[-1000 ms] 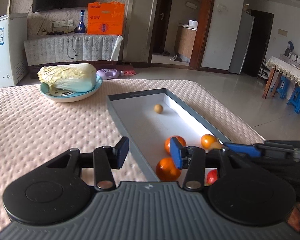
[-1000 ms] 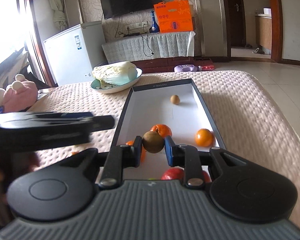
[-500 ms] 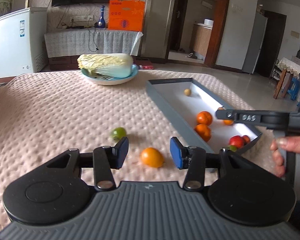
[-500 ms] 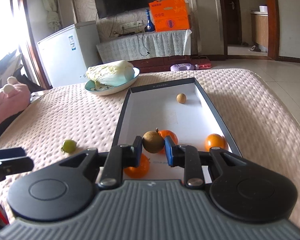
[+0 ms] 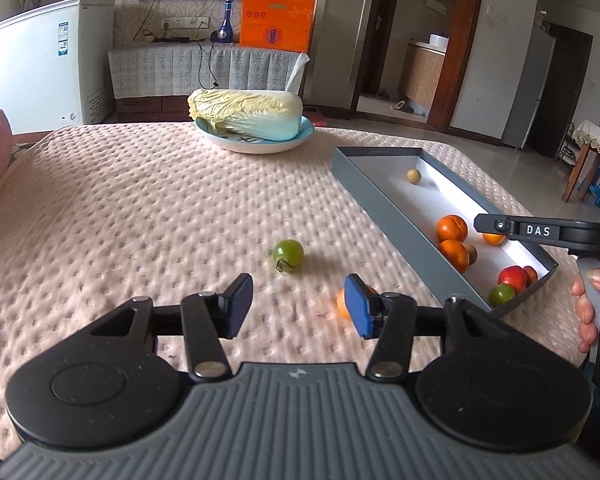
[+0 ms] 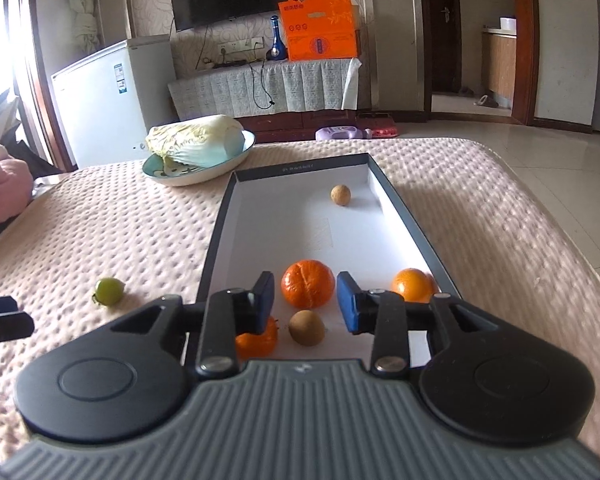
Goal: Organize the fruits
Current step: 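Close the left tool on the green tomato while the right tool grasps the orange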
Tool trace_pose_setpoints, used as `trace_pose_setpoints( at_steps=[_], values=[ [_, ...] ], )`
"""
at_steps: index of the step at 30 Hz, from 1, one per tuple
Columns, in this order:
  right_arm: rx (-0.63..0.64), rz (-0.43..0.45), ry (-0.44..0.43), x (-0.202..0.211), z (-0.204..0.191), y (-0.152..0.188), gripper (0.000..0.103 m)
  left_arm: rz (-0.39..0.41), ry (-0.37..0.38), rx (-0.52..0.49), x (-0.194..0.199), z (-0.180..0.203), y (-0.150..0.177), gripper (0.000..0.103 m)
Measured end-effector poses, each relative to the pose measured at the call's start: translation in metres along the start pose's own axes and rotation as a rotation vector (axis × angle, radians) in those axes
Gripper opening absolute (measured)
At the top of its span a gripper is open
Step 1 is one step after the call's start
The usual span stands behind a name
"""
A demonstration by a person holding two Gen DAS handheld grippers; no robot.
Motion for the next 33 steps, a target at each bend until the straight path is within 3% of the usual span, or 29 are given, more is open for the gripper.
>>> trace_pose_setpoints(
  at_steps=[8, 16, 21, 24, 33],
  values=[
    [0.0, 0.053, -0.028, 0.008, -0.009, -0.009, 0.037, 0.001, -0.021, 0.011, -0.005, -0.004, -0.002, 0.063],
    [0.11, 0.153, -0.2, 0.025, -0.061, -0.022, 0.038, 0.011, -0.061, 0.036, -0.007, -0.017, -0.006, 0.069],
    [0.289, 0.038, -0.391, 0.019, -0.124, 0.007, 0.037, 0.015, -0.116, 0.082, -0.011, -0.038, -0.012, 0.071],
    [0.409, -0.007, -0.368, 0.013, -0.146, 0.022, 0.037, 0.021, -0.126, 0.094, -0.012, -0.046, -0.016, 0.071],
    [0.43, -0.091, -0.319, -0.013, -0.156, 0.032, 0.038, 0.005, -0.115, 0.084, -0.015, -0.048, -0.013, 0.071]
  ],
)
Point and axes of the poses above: each gripper's, at about its wrist camera, not at the fingertips, and x roughly against the way its jaws point, z to its right, y to its underside, the point moved 10 cm from there along -x, roughly the way its jaws point, and after that the axes turned 7 degrees about x, right-handed, at the moved point
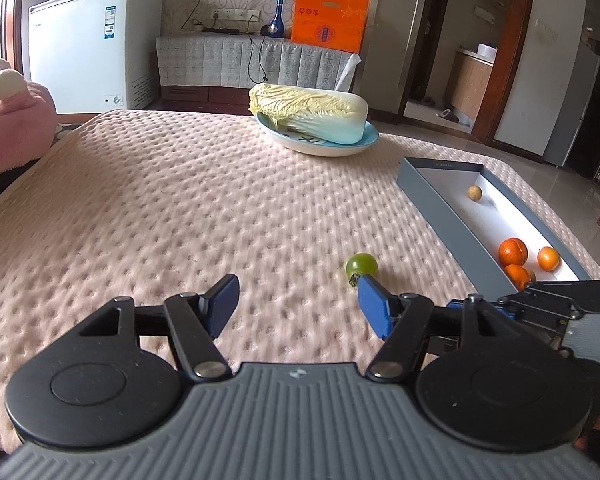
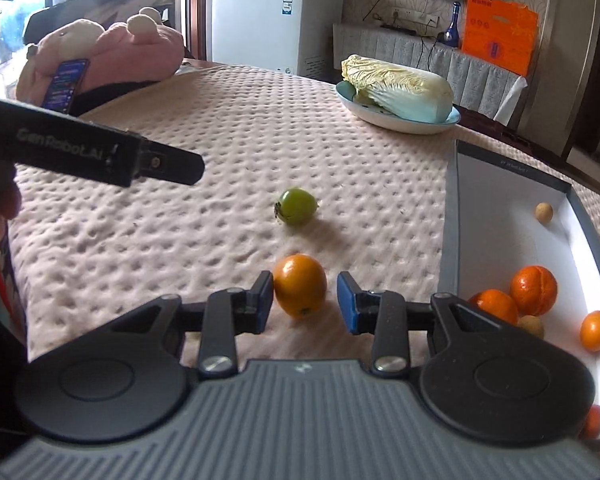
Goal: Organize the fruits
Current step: 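Close the left tool on the green tomato while the right tool grasps the orange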
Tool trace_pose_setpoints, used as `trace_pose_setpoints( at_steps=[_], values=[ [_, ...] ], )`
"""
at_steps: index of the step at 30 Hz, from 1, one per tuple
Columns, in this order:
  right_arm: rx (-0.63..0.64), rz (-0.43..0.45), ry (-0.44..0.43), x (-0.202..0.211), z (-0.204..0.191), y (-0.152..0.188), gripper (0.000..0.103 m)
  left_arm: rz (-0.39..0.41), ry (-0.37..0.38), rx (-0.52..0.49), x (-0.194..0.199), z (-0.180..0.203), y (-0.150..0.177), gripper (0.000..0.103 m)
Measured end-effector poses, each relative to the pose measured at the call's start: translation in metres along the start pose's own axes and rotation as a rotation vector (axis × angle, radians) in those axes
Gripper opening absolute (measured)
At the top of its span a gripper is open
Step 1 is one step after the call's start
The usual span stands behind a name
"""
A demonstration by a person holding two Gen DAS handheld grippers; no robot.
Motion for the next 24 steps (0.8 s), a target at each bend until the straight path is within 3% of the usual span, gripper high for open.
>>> trace_pose_setpoints(
  at_steps=[7, 8, 16, 21, 24],
  values=[
    [-0.012, -0.023, -0.005, -0.015, -0.008, 0.0, 0.037, -0.022, -0.001, -0.042, -0.018, 0.008, 0.002, 0.071],
    [-0.027, -0.021, -0.012, -0.013, -0.007, 0.0, 0.034, -0.024, -0.001, -0.047, -0.021, 0.01, 0.002, 0.071],
    [-0.08, -0.007, -0.062, 0.014, -0.001, 0.001, 0.034, -0.037, 0.015, -0.079, -0.047, 0.026, 0.001, 0.071],
    [-0.085, -0.002, -0.089, 0.028, 0.001, 0.004, 0.034, -0.051, -0.014, -0.075, -0.076, 0.029, 0.001, 0.071],
    [-0.073, -0.017, -0.101, 0.03, -0.001, 0.009, 0.034, -0.049, 0.014, -0.066, -0.086, 0.037, 0.0, 0.073]
  ],
)
Point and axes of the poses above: each gripper's, at about its wrist camera, not at the fingertips, and x roughly against the way its jaws point, z to its right, y to its underside, the point moved 10 cm from there along -x, roughly the way its jaws point, and after that the axes turned 7 degrees about x, right-handed, at the moved point
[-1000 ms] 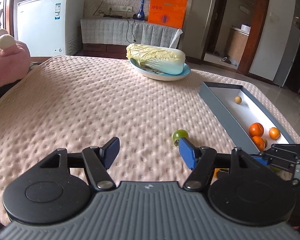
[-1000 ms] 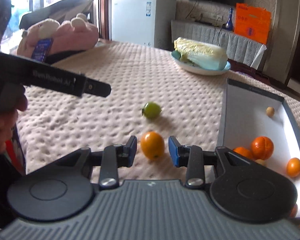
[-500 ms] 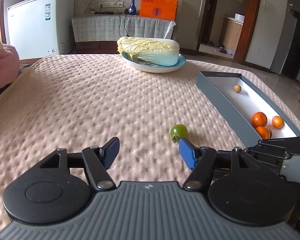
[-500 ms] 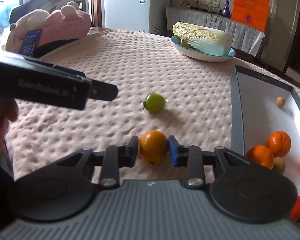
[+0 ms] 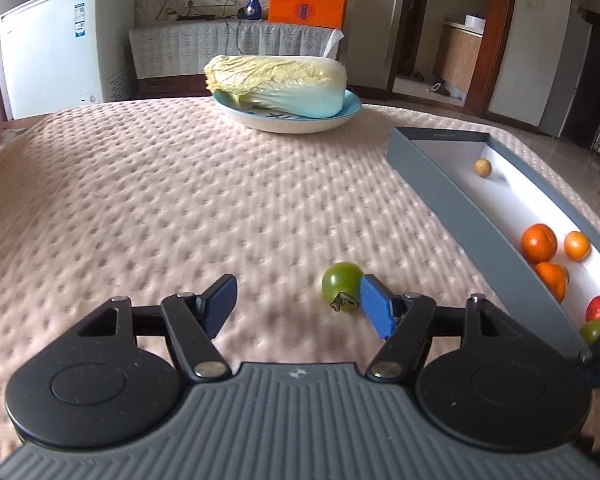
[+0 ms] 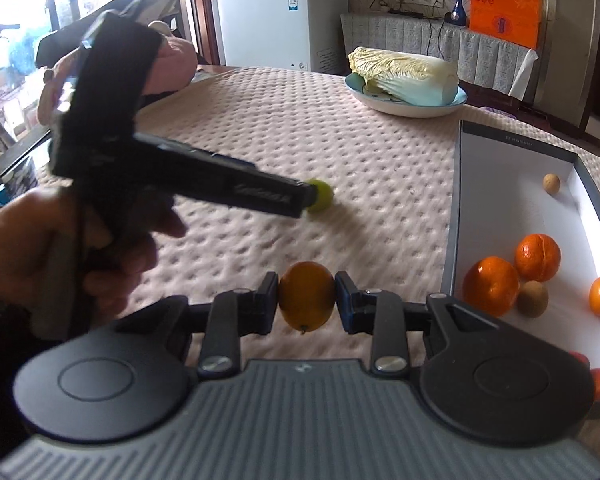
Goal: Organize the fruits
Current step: 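Close the left tool on the green tomato while the right tool grasps the orange, then carry the green tomato and orange in both tools over the box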
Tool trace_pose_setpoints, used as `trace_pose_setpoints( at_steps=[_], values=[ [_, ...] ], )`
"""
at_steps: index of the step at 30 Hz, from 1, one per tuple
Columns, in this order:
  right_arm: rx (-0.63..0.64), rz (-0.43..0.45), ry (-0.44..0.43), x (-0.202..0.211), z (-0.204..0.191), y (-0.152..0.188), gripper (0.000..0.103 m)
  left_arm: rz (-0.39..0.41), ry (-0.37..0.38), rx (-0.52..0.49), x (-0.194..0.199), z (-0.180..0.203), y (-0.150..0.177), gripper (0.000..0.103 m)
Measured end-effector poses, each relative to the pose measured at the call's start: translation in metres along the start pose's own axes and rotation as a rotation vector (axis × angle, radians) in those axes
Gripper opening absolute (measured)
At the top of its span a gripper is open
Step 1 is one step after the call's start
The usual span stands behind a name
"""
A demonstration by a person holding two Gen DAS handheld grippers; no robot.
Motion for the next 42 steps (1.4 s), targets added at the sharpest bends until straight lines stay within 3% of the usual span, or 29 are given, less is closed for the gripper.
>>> trace_pose_setpoints(
  at_steps=[16, 19, 21, 26, 35, 42],
  values=[
    [-0.001, -0.041, 0.005, -0.002, 0.006, 0.011, 0.034, 0.001, 0.049, -0.004, -0.014, 0.02, 0.003, 0.071],
    [0.0, -0.043, 0.007, -0.003, 0.006, 0.011, 0.034, -0.005, 0.049, -0.017, -0.015, 0.024, 0.005, 0.058],
    [0.0, -0.048, 0.015, -0.004, 0.008, 0.011, 0.034, -0.005, 0.057, -0.029, -0.014, 0.026, 0.006, 0.044],
    [-0.005, -0.054, 0.022, -0.008, 0.008, 0.011, 0.034, -0.005, 0.078, -0.04, -0.013, 0.03, 0.007, 0.031],
    [0.007, -0.061, 0.031, -0.016, 0.003, 0.009, 0.034, 0.017, 0.071, -0.039, -0.002, 0.03, 0.0, 0.031],
    [-0.036, 0.054, 0.033, 0.0, 0.004, -0.013, 0.034, 0.052, 0.059, -0.009, 0.017, 0.018, -0.016, 0.031]
  ],
)
Point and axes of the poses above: each gripper's, at about its wrist camera, not at the fingertips, and x roughly against the way its jaws point, z to its right, y to its underside, the point moved 10 cm from there along -x, roughly the way its jaws point, and after that the axes turned 7 degrees about x, right-handed, at the moved point
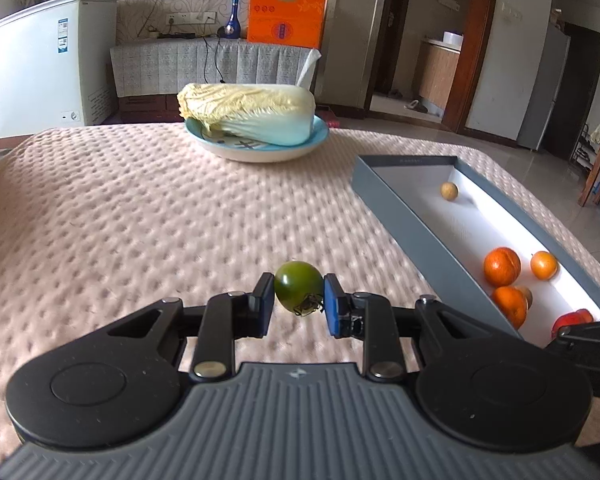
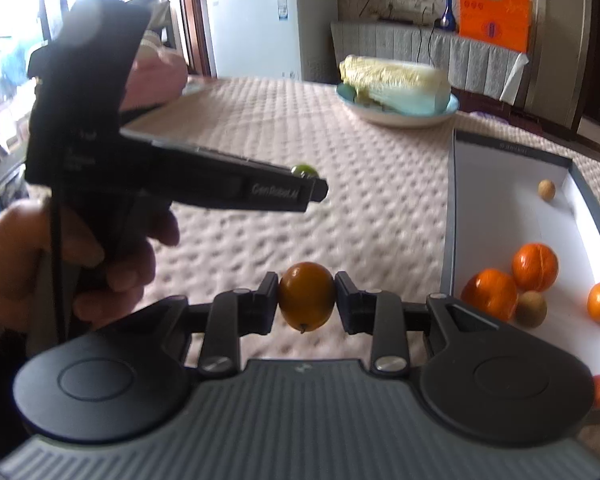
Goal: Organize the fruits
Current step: 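Carry the green tomato and orange in both tools over the box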
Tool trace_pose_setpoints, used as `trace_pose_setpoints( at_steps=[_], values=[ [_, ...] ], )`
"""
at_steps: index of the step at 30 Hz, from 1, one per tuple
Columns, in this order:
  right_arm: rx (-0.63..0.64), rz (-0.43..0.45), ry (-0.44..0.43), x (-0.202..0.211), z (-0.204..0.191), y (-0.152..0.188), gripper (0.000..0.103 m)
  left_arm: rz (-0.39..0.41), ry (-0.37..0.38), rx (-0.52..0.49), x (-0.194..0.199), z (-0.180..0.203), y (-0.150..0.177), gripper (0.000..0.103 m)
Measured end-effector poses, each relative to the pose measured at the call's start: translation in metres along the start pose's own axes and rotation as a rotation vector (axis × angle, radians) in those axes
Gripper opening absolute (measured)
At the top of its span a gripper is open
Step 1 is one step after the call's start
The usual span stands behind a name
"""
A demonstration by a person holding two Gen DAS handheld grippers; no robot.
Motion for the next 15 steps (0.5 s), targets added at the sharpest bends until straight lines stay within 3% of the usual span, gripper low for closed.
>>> trace_pose_setpoints(
  at_steps=[8, 15],
  values=[
    [-0.048, 0.132, 0.032, 0.029, 0.013, -0.021, 0.034, 0.036, -0.027, 0.018, 0.018, -0.005, -0.016, 0.031],
    [-0.122, 0.197, 0.095, 0.066, 0.05, -0.019, 0.034, 0.05, 0.006, -0.014, 0.022, 0.026, -0.018, 0.031]
  ],
)
Point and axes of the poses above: each gripper's, at about its wrist camera, not at the fingertips, and x roughly against the way its jaws point, z to its right, y to its underside, the point moved 10 cm from there along -x, roughly the way its jaws point, and after that the axes turned 7 degrees about x, right-handed, at the moved point
